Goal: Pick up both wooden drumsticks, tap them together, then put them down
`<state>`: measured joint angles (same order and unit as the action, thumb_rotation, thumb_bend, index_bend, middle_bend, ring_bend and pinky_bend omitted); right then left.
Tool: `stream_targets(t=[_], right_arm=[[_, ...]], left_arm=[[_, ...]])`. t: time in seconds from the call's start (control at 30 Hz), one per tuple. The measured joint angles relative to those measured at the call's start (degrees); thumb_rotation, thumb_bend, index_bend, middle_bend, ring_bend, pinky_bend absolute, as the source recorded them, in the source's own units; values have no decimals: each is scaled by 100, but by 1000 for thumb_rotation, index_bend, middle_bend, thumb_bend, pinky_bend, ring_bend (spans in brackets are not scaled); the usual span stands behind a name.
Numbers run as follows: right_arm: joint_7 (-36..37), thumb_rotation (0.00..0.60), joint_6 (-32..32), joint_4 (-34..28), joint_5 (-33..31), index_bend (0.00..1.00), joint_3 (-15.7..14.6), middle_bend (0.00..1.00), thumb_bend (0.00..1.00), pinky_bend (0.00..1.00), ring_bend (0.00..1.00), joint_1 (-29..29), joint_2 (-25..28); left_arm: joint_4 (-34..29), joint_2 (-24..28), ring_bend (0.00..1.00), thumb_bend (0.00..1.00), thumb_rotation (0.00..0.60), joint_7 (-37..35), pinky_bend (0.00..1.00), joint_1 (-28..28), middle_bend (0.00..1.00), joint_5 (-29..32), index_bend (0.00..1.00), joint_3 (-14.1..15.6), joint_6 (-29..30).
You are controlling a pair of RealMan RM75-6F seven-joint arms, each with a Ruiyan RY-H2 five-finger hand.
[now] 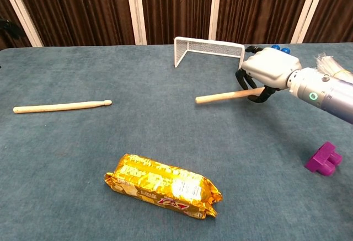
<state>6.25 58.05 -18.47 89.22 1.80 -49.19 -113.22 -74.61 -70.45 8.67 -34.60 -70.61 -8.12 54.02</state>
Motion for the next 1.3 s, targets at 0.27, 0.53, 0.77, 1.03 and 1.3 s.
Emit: stream_targets(t=[0.27,0.53,0.77,1.03,1.3], right_arm=[[-386,600,-246,-297,-242,444,200,448,588,21,291,-3,69],[-1120,600,-586,-825,-682,281,529,311,588,9,214,41,271],[-2142,600,-887,-1597,-1309,112,926,169,361,3,146,148,603],[-2598,600,-217,-3087,-1937,21,1547,79,306,3,86,547,1342],[-1656,600,373,-3834,-1829,20,1663,79,306,3,86,1092,2333]], left_arm=[[74,-4,0,443,600,-65,0,10,145,38,160,14,-37],[31,52,0,443,600,-132,0,17,137,-1,151,12,-7],[-100,136,0,414,600,-120,0,30,89,-103,116,29,89],[-574,417,0,382,600,7,0,180,38,-348,79,125,426],[-866,694,0,382,600,166,0,604,29,-726,72,395,1048]])
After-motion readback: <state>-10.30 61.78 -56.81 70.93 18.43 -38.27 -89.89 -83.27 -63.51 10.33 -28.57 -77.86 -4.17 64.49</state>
